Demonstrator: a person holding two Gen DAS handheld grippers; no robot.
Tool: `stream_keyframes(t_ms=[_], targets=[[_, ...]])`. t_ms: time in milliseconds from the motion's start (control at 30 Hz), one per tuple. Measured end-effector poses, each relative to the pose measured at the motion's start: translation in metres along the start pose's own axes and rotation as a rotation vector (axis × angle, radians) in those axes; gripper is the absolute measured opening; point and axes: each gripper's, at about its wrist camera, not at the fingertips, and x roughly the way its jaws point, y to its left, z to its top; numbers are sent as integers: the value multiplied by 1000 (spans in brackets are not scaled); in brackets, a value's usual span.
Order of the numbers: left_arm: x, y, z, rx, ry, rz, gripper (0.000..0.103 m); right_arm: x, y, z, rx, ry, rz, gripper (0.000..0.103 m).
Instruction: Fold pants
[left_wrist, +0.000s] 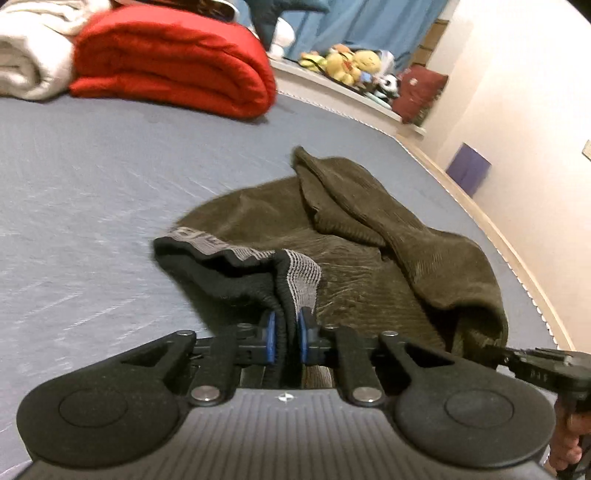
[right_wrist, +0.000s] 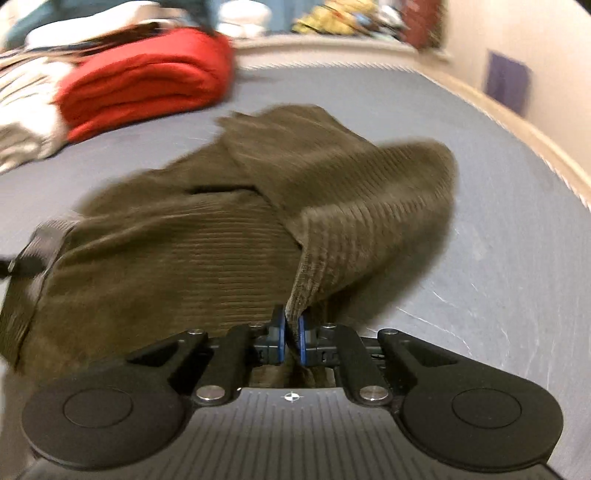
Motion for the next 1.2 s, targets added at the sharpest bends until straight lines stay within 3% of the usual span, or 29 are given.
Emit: stream_keyframes(t_ms=[33,133,267,300,333,433,567,667,733,867,967,1033,1067,1133,1167,1200], targets=[[-12,5,0,-11,-10,18,0,-7,7,-2,-29,-8,21,7],[-49,27,3,-45,-38,71,0,-29,31,-9,-90,-8,102,7],[-75,71,-6,-124,51,-68,0,-51,57,-23,-174,1,168,7],[-78,77,-9,-132,59,-56,10,-55,63,-26,-190,6,171,7],[-76,79,-12,-133,75,-32,30,-57,65,-28,-193,11,162,7],[-64,78,-11,-144,110,-33,78,-57,55,-34,-143,6,82,7],[-32,62,-10,-148,136,-43,86,-49,20,-31,1,14,8,7],[4,47,-11,-171,172,8,96,-50,-11,-26,109,0,-45,7],[22,40,-10,-187,159,3,102,-45,-22,-23,139,-10,-89,7],[52,32,-6,-233,142,-4,103,-27,-50,-23,202,41,-158,7],[75,29,-6,-260,178,-8,103,-13,-58,-21,241,83,-173,8],[85,27,-7,-260,155,-21,103,-10,-54,-17,240,81,-161,11],[86,27,-9,-256,140,-17,101,-9,-53,-17,223,79,-144,17],[94,23,-9,-232,131,-15,76,-5,-45,-12,151,62,-130,37],[99,21,-9,-237,140,-31,58,-4,-40,-10,112,41,-138,56],[103,21,-10,-256,143,-55,57,-2,-38,-8,70,22,-141,66]])
